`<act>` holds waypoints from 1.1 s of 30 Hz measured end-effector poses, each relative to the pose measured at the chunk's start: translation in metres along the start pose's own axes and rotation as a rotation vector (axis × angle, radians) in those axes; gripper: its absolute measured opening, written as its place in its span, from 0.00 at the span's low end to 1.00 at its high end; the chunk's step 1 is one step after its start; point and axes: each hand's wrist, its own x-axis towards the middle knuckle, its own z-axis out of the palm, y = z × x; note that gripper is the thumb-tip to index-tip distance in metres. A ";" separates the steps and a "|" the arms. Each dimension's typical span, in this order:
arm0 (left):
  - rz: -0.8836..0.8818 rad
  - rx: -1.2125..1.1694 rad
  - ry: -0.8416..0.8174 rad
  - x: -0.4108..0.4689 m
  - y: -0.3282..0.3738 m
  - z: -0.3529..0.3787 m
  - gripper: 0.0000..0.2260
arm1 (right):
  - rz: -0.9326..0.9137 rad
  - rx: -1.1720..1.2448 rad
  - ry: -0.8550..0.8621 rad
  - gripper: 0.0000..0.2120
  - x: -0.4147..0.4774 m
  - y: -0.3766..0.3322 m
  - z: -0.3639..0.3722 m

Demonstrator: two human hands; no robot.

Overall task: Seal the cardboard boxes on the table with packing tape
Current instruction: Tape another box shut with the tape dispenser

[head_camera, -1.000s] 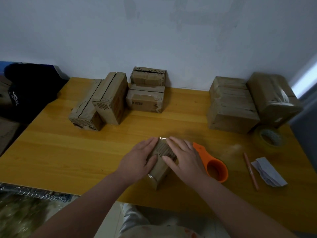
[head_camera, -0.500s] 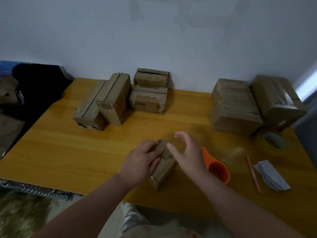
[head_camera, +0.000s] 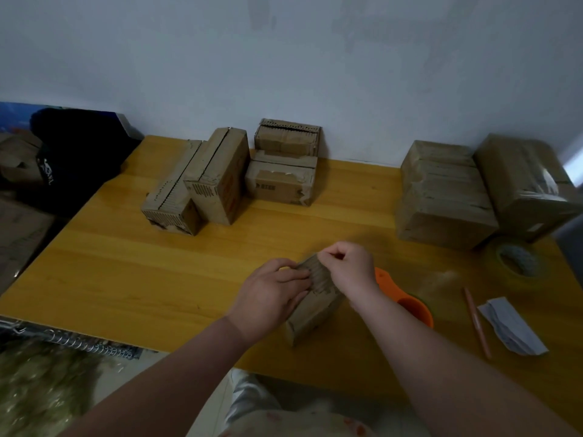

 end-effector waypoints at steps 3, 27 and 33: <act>-0.009 -0.018 -0.020 0.002 -0.001 -0.001 0.14 | 0.088 0.173 0.102 0.07 0.003 0.010 -0.009; -0.062 -0.113 -0.262 -0.022 -0.006 0.002 0.33 | -0.621 -0.944 -0.414 0.60 -0.017 0.034 -0.031; -0.050 -0.100 -0.229 -0.022 -0.007 0.004 0.31 | -0.648 -0.963 -0.447 0.60 -0.016 0.024 -0.026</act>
